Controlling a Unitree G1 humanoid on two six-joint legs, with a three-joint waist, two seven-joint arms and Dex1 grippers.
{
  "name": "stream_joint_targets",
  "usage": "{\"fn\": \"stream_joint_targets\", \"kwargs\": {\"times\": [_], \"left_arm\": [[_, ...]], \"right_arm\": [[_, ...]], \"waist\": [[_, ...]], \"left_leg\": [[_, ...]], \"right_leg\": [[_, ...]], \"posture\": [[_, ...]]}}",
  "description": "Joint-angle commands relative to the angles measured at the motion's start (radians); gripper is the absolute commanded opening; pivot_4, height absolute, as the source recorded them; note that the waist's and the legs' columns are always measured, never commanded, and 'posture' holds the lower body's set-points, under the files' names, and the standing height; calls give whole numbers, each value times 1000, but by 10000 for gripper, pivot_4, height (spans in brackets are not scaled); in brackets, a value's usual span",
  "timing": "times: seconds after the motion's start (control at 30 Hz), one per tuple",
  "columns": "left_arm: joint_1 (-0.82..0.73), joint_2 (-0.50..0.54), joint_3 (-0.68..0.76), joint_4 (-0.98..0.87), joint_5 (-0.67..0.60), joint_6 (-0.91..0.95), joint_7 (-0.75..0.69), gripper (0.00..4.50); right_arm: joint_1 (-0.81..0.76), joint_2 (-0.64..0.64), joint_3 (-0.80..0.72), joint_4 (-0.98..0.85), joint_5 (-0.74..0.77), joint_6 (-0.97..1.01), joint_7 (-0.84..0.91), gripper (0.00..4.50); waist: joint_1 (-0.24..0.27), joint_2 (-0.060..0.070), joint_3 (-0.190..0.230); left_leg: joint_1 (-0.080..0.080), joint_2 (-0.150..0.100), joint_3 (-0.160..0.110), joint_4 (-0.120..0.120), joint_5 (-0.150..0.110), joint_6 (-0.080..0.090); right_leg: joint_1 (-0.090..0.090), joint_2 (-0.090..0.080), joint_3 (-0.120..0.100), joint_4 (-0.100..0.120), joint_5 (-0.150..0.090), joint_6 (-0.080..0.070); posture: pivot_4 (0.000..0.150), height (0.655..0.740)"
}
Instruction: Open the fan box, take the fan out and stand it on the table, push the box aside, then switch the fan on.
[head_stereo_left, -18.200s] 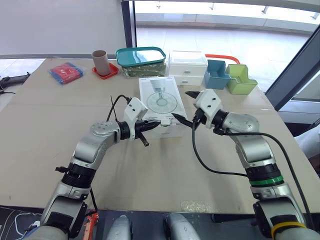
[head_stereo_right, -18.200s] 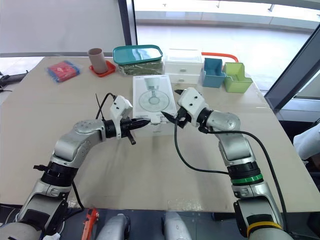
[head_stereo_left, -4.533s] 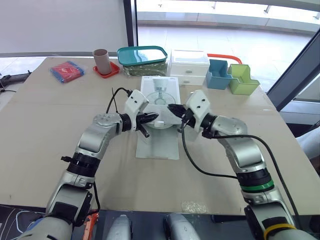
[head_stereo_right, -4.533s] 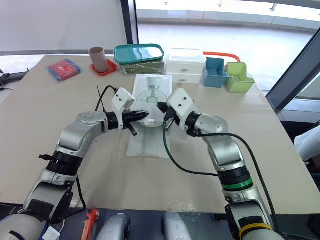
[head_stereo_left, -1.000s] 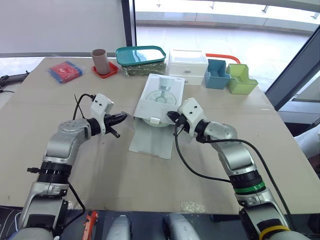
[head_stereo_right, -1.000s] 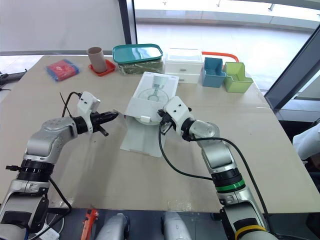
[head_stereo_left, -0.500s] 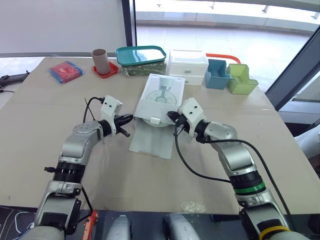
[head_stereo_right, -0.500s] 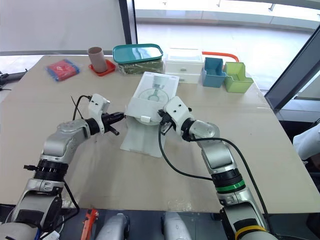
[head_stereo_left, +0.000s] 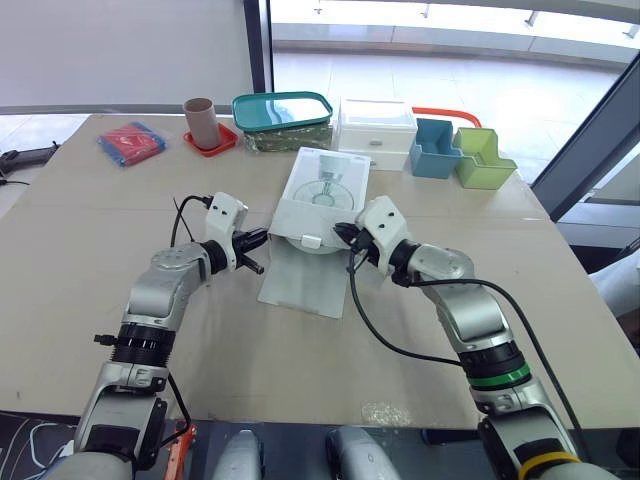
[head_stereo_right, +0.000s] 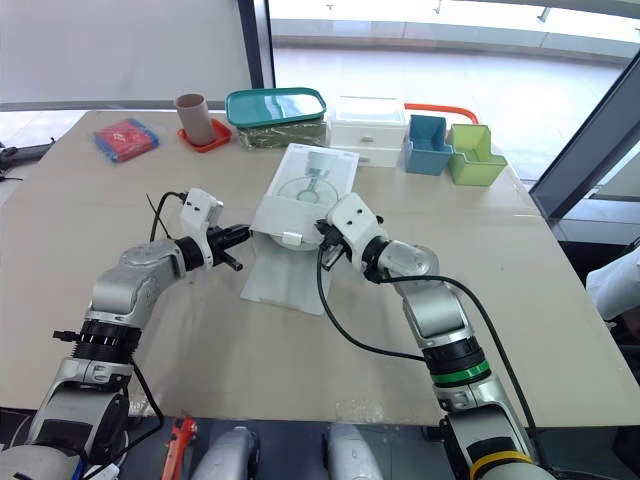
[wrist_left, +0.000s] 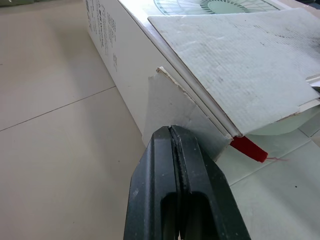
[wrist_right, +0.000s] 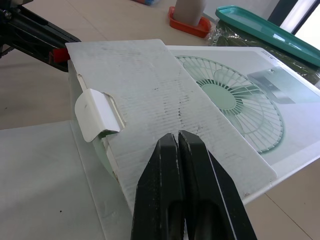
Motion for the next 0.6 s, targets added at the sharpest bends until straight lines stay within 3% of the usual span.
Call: {"fn": "stream_joint_targets", "kwargs": {"times": [0.03, 0.37, 0.6], "left_arm": [[-5, -1, 0, -18, 1, -17, -10, 0], [2, 2, 22, -36, -16, -13, -6, 0], [51, 24, 120, -151, -171, 67, -69, 0]], "right_arm": [[15, 0, 10, -12, -3, 9, 6, 909], [19, 0, 12, -15, -4, 9, 5, 909], [17, -4, 11, -16, -4, 10, 8, 909]], "waist": [[0, 0, 0], [0, 0, 0], [0, 0, 0]], "left_leg": [[0, 0, 0, 0, 0, 0], [0, 0, 0, 0, 0, 0], [0, 0, 0, 0, 0, 0]], "right_leg": [[0, 0, 0, 0, 0, 0], [0, 0, 0, 0, 0, 0], [0, 0, 0, 0, 0, 0]], "posture": [[1500, 7400], [1500, 7400], [1500, 7400]]}}
